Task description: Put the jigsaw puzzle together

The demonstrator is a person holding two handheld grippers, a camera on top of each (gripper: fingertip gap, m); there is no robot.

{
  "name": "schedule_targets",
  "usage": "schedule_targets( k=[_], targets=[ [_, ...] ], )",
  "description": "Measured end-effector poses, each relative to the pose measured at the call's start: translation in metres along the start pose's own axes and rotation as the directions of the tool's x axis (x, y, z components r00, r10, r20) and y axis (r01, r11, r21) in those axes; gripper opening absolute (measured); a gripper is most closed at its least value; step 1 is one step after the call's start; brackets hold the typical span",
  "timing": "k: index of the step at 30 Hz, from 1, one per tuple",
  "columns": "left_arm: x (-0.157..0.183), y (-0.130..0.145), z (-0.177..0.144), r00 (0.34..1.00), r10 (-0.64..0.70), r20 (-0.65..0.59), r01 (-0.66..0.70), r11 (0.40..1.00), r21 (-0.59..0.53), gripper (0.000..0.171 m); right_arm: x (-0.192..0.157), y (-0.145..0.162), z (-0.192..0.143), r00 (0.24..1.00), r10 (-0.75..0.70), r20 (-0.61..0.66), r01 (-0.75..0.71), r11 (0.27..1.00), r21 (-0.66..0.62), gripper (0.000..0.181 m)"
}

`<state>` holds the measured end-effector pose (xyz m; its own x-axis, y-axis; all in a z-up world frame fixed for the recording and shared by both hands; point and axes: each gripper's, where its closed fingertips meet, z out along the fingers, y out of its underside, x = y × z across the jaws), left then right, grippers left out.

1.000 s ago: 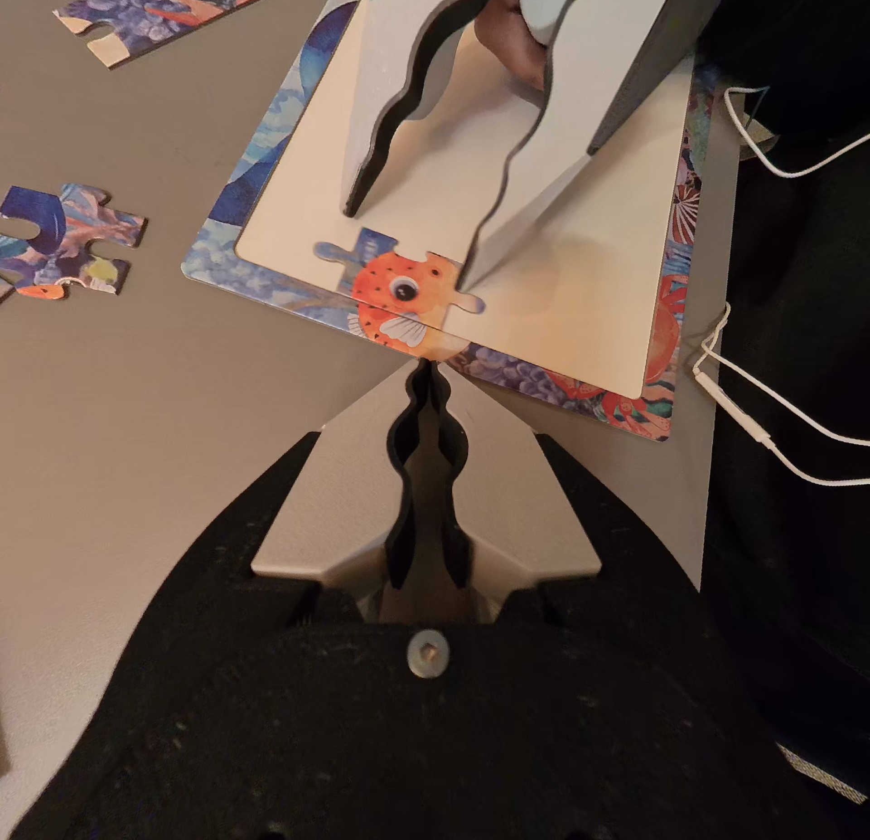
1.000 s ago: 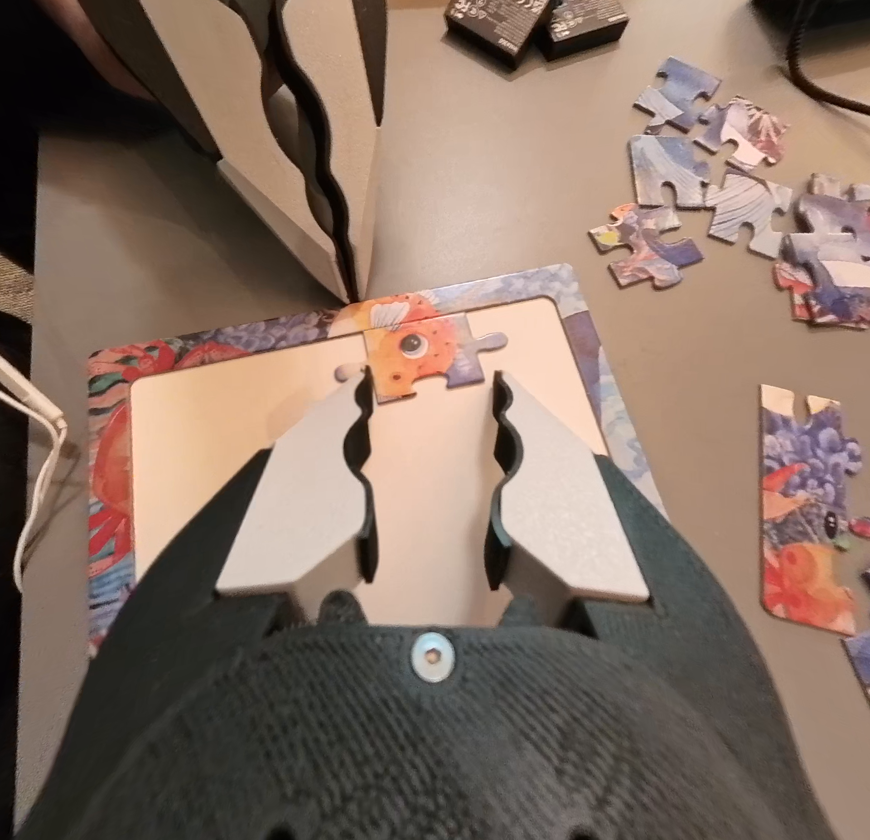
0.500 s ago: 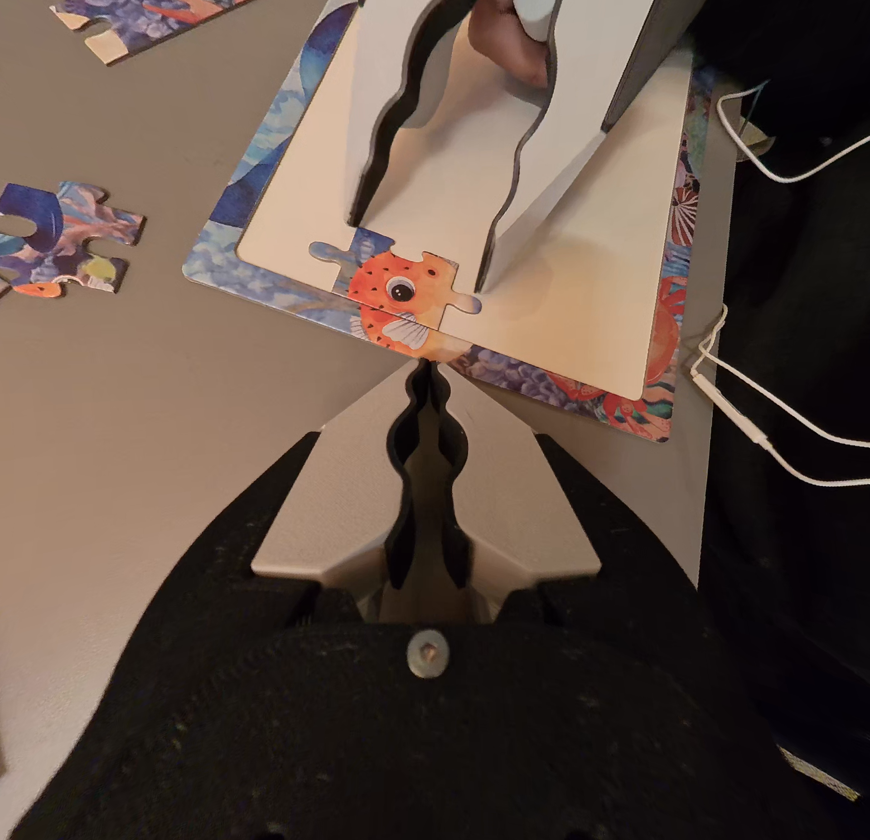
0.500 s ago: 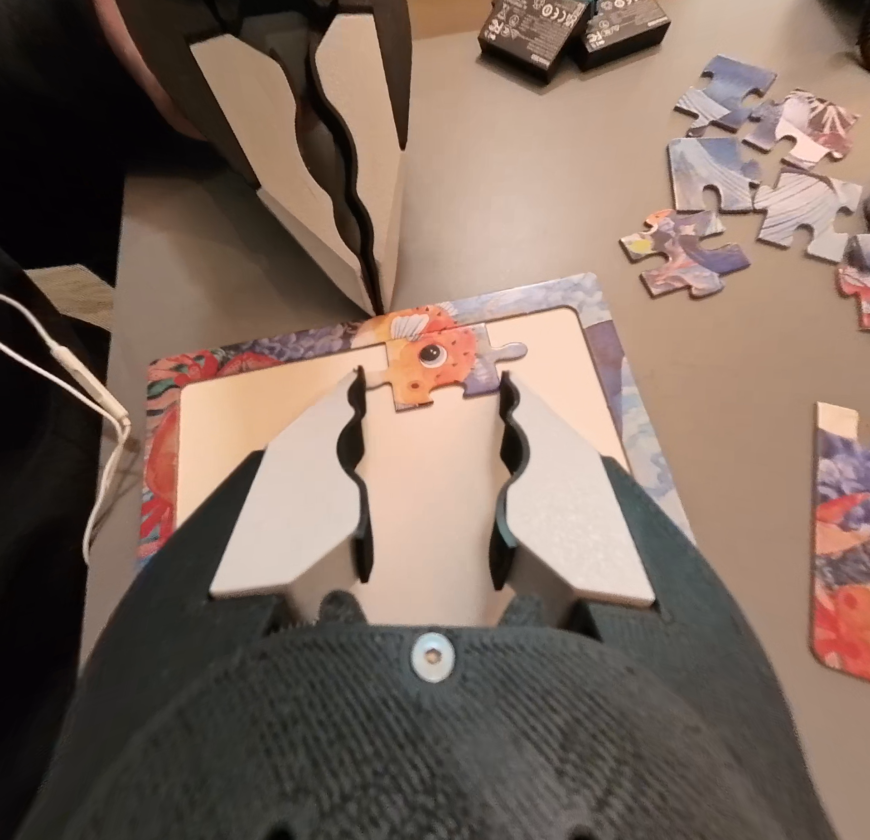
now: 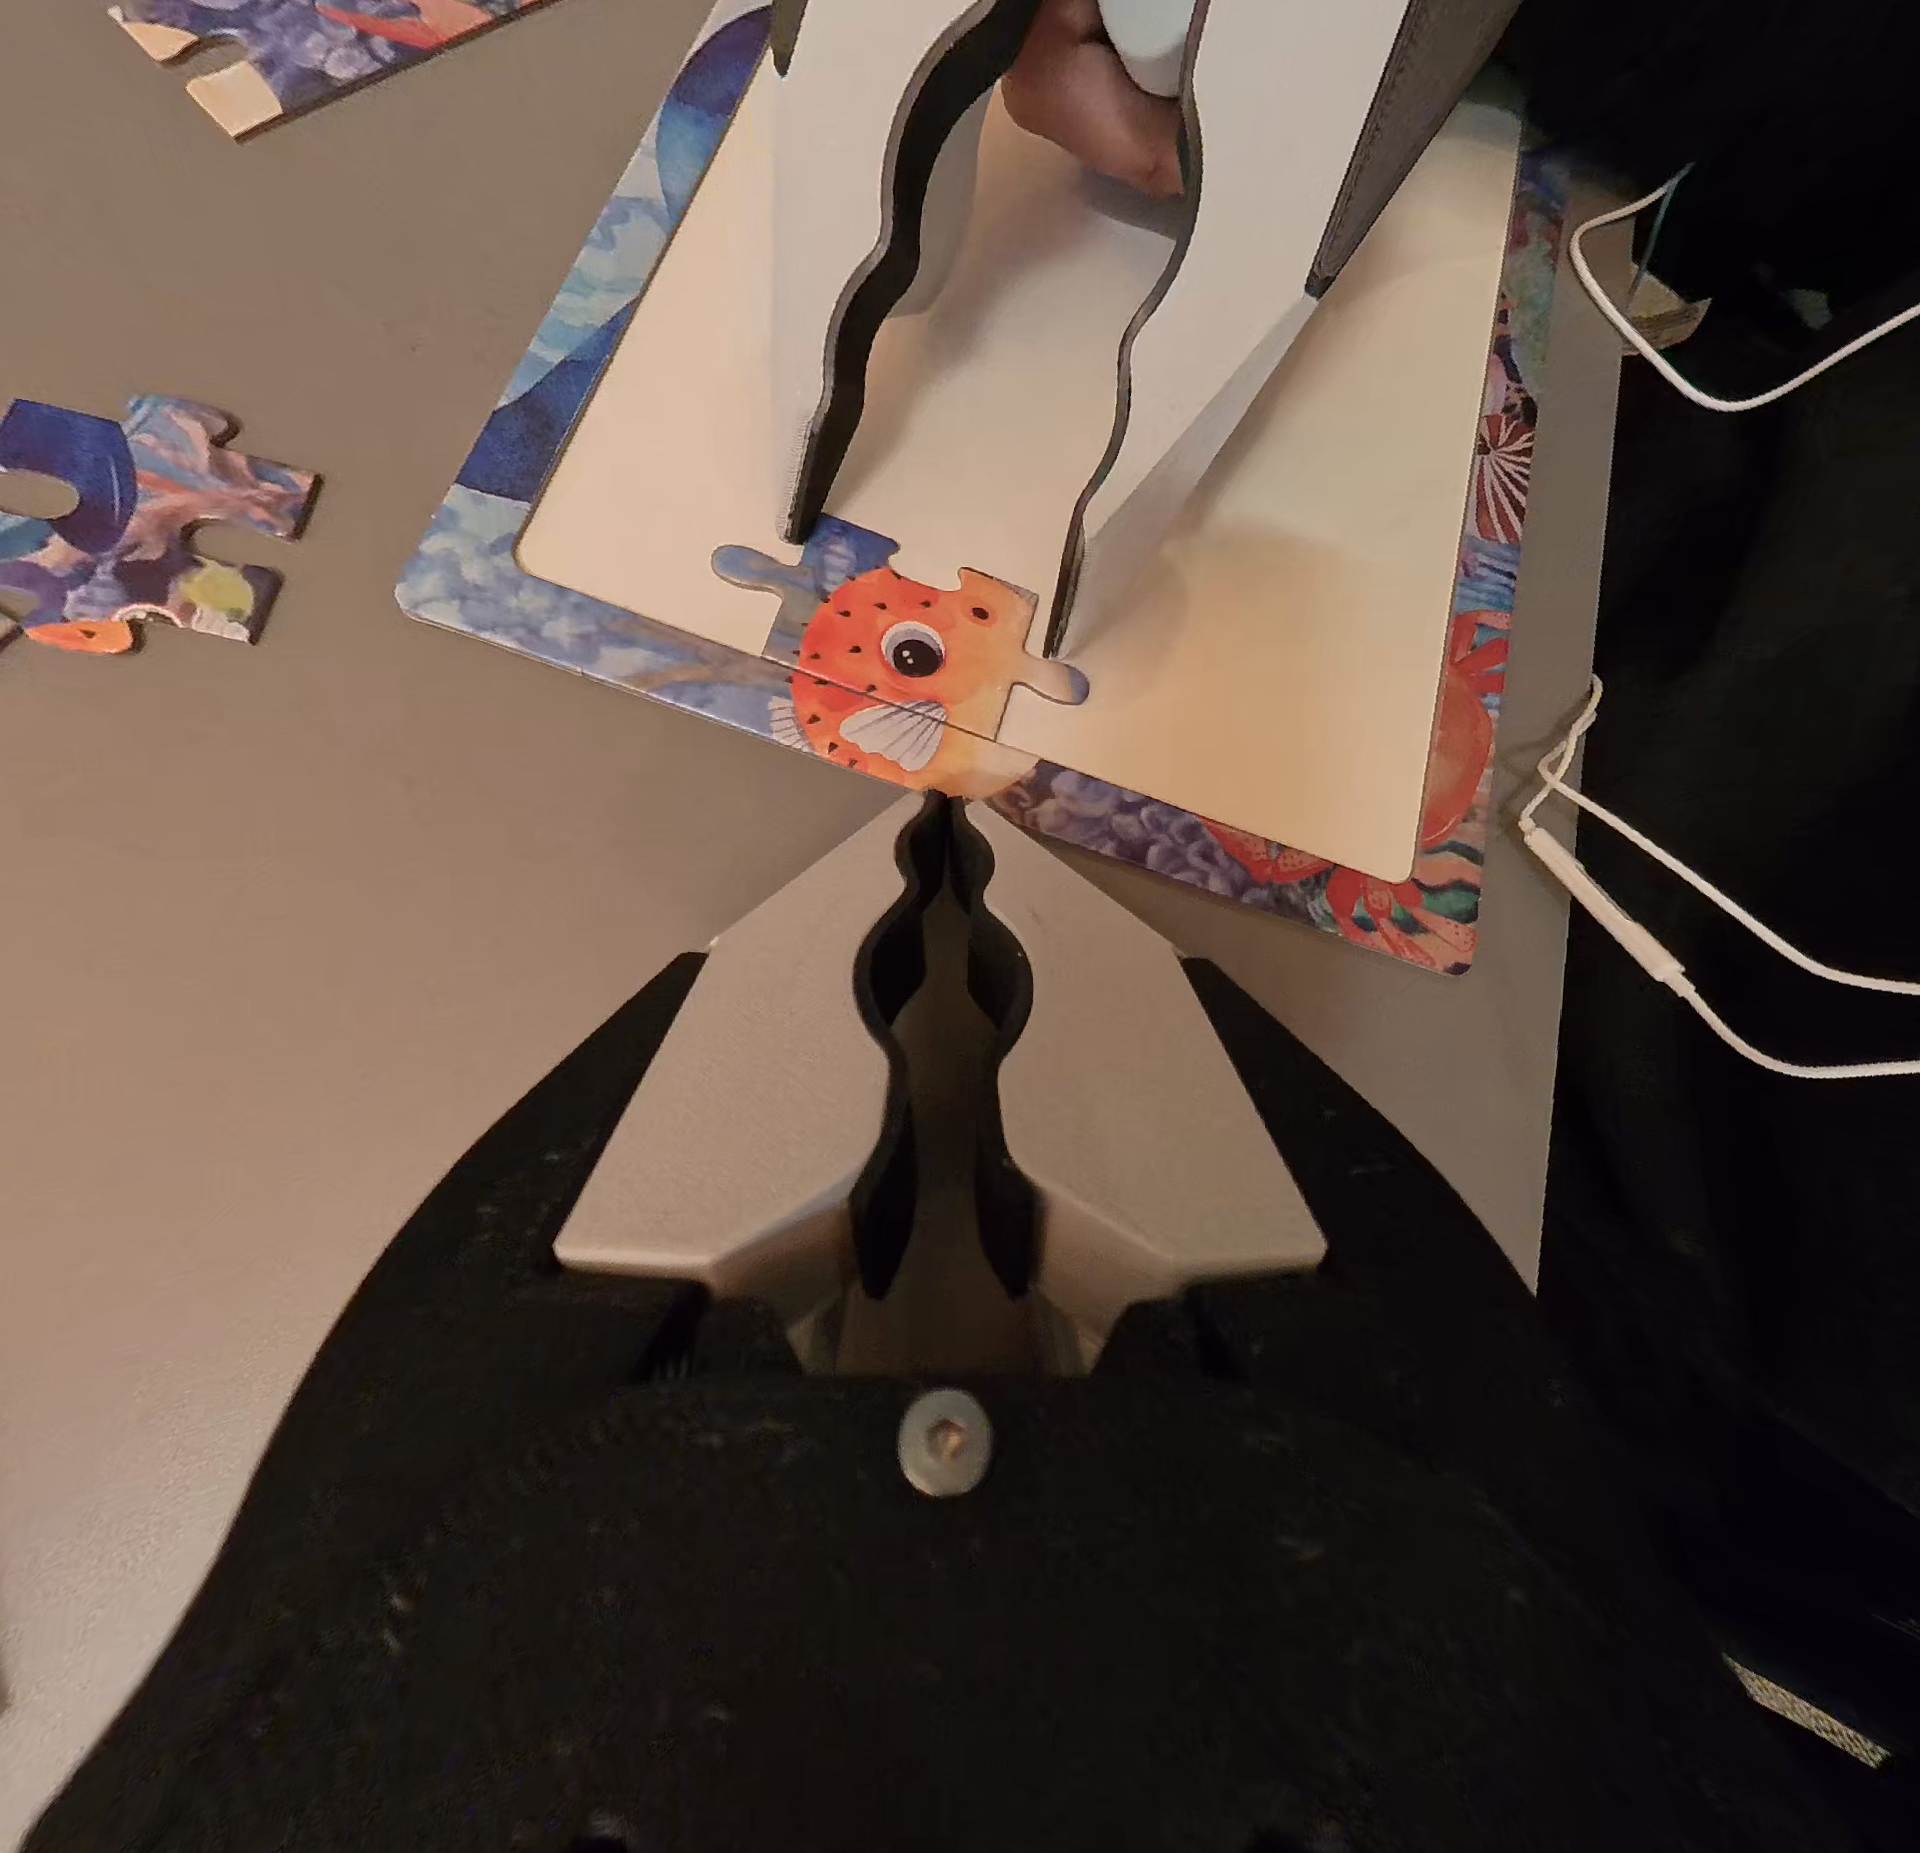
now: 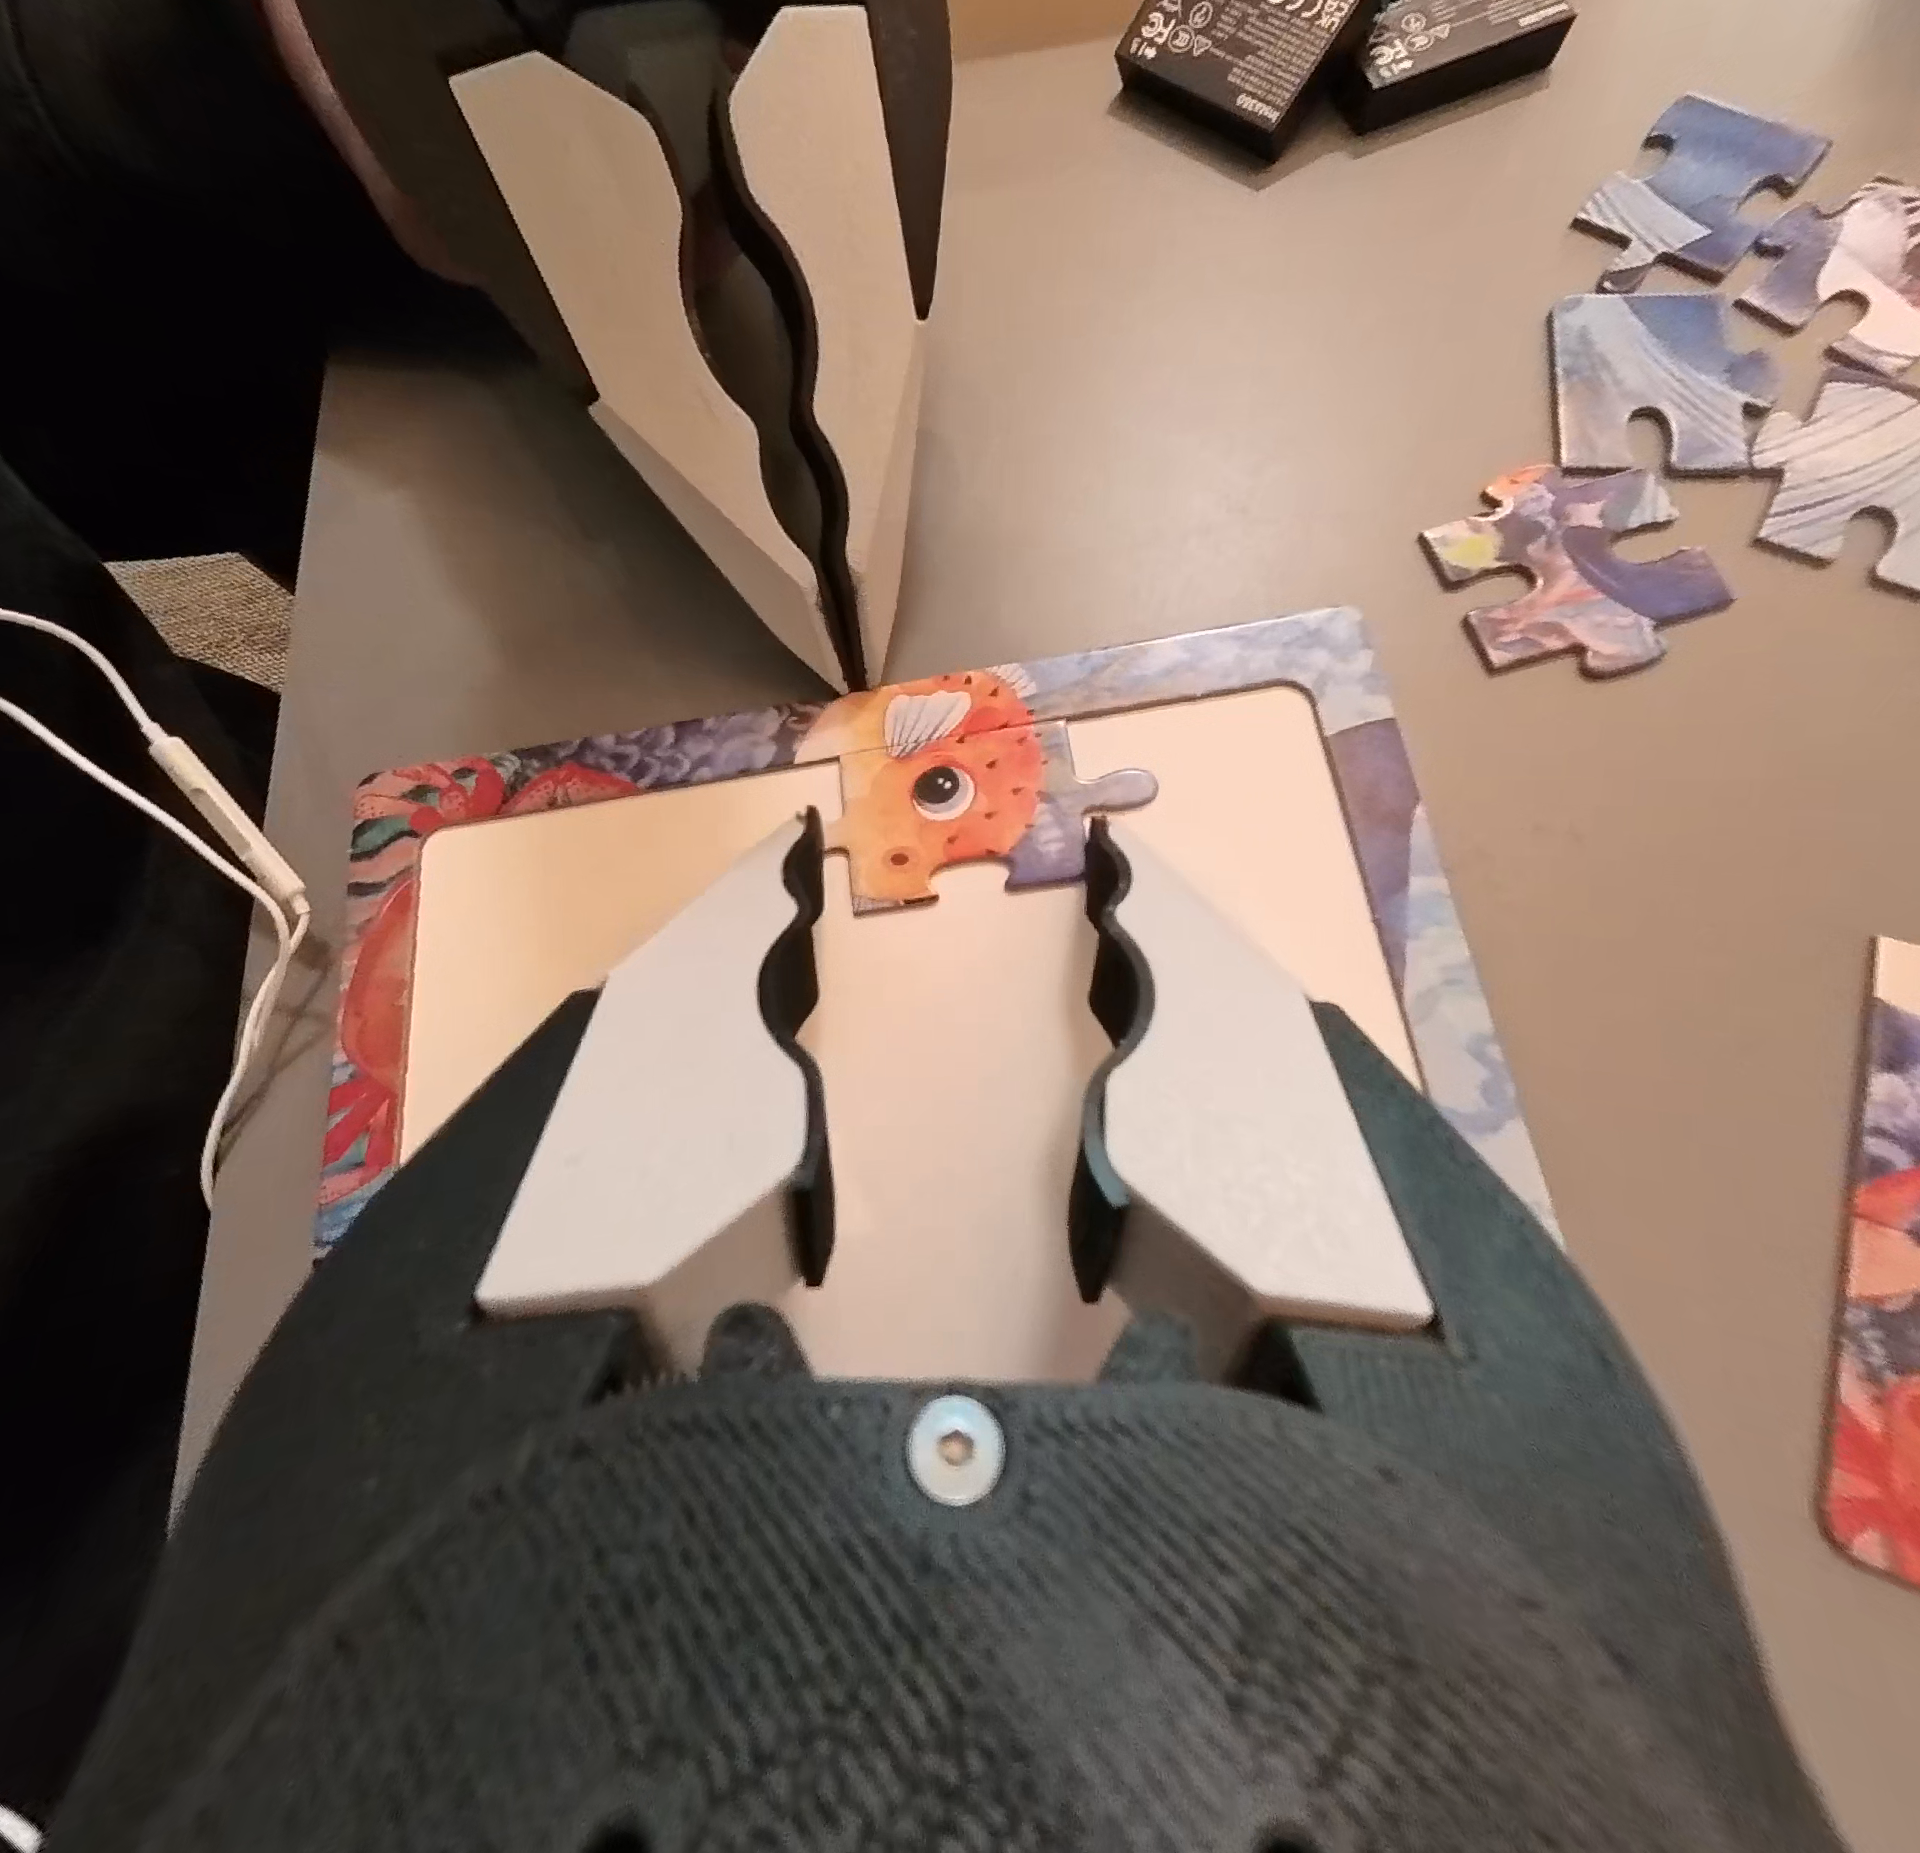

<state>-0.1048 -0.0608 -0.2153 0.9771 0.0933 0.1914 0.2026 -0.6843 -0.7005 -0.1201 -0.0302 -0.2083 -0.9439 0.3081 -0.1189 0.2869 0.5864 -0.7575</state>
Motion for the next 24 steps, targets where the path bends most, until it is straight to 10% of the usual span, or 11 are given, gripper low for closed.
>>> schedule_targets(
  k=[24],
  targets=[
    [0.0001, 0.0000, -0.0001, 1.000, -0.001, -0.001, 0.001, 1.000, 0.000, 0.000, 0.0017, 0.0041, -0.0019, 0.998, -0.058, -0.038, 0.057, 0.998, -0.018, 0.051]
  ],
)
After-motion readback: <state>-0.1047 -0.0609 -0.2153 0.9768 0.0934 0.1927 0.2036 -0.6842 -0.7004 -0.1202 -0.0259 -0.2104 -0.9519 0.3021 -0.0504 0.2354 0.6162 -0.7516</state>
